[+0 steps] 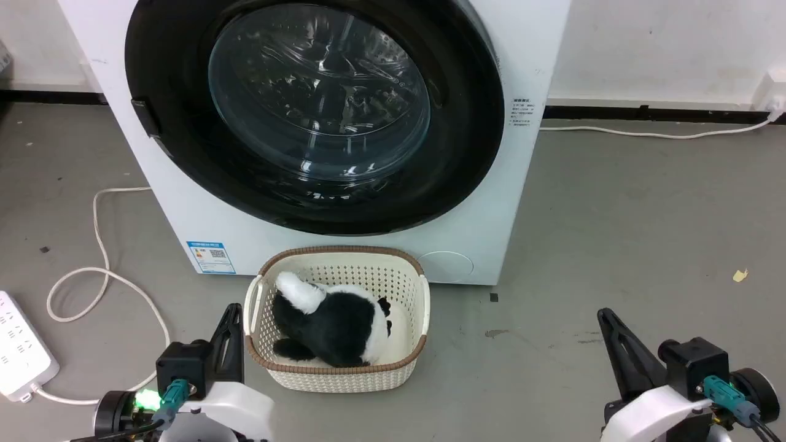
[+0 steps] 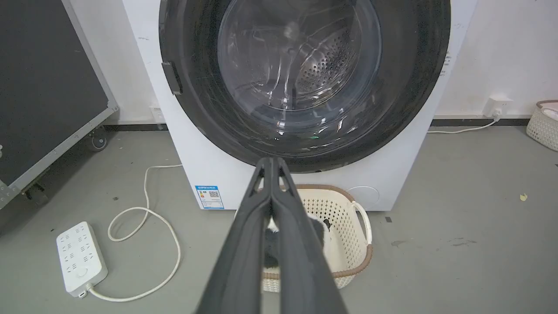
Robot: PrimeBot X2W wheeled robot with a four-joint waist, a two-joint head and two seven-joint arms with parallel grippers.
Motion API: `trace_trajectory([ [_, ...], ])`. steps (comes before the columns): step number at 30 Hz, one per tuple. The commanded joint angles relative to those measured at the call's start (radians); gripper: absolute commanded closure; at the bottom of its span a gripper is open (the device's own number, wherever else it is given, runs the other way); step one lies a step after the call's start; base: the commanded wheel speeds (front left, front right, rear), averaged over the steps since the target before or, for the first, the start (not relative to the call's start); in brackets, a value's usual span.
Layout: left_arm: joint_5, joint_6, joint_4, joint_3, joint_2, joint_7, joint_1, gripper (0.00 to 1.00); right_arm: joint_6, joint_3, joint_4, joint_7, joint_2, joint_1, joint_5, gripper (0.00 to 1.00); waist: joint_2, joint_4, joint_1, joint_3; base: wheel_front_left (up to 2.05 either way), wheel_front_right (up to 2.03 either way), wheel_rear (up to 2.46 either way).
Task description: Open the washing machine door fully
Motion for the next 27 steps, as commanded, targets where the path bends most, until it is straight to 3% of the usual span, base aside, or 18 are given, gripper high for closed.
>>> trace_trajectory([
  [1, 0.009, -0.004, -0.004, -0.001, 0.002, 0.0, 0.004, 1.0, -0.001, 0.0, 0.003, 0.0, 0.005, -0.014, -0.008, 1.0, 0.0, 0.0, 0.0, 0.0, 0.0, 0.0, 0.0],
  [27, 0.009, -0.004, -0.004, -0.001, 0.002, 0.0, 0.004, 1.0, -0.001, 0.0, 0.003, 0.0, 0.005, -0.014, -0.008, 1.0, 0.0, 0.0, 0.0, 0.0, 0.0, 0.0, 0.0],
])
